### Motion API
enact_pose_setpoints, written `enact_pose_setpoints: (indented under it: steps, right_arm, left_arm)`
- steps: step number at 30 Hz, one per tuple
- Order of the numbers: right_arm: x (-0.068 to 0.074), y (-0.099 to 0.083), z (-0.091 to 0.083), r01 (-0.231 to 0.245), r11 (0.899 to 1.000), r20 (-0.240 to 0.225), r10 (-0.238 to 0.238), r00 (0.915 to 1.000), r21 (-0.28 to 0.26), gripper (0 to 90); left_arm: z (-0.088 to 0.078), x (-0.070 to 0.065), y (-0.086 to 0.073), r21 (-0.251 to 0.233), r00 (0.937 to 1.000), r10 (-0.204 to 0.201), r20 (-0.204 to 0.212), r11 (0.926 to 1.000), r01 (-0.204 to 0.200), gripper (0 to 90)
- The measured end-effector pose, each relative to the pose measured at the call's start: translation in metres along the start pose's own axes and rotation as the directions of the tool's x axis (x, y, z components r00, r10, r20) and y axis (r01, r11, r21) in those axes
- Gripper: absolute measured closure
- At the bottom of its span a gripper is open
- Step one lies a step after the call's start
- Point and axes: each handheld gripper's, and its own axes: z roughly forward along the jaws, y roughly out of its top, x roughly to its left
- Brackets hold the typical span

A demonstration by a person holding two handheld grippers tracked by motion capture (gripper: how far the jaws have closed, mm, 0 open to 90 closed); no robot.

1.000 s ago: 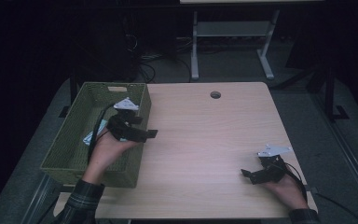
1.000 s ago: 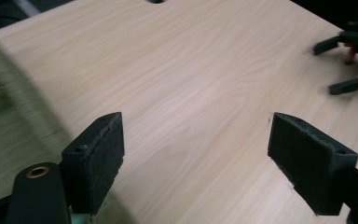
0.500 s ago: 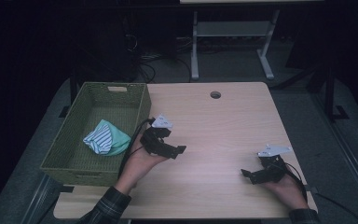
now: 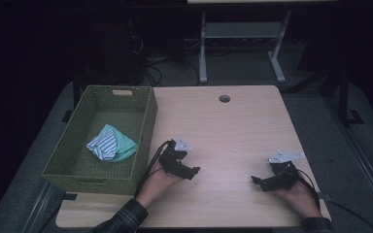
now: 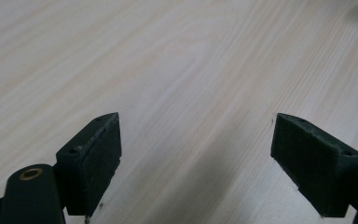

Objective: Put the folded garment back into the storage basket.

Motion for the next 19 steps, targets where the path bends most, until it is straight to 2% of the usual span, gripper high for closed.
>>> enact_pose_setpoints:
  steps: [4, 7, 12, 19]
  right_arm:
    - [0.000, 0.000, 0.000, -0.001, 1.000, 0.000, 0.001, 1.0000, 0.000, 2.5]
    - [0.000, 0.000, 0.000, 0.000, 1.000, 0.000, 0.000, 1.0000, 0.000, 2.5]
    - [0.000, 0.000, 0.000, -0.001, 1.000, 0.000, 0.001, 1.0000, 0.000, 2.5]
    - [0.000, 0.000, 0.000, 0.000, 1.000, 0.000, 0.000, 1.0000, 0.000, 2.5]
  left_arm:
    - [0.010, -0.003, -0.007, 0.034, 0.9998, 0.019, -0.011, 0.9993, -0.019, 15.4]
    - [0.014, -0.003, -0.011, 0.056, 0.9997, 0.023, 0.001, 0.9982, -0.023, 15.3]
    - [0.015, -0.004, -0.014, 0.044, 0.9996, 0.027, -0.004, 0.9987, -0.027, 13.4]
    - [0.016, -0.003, -0.019, -0.001, 0.9994, 0.035, -0.001, 0.9994, -0.035, 12.5]
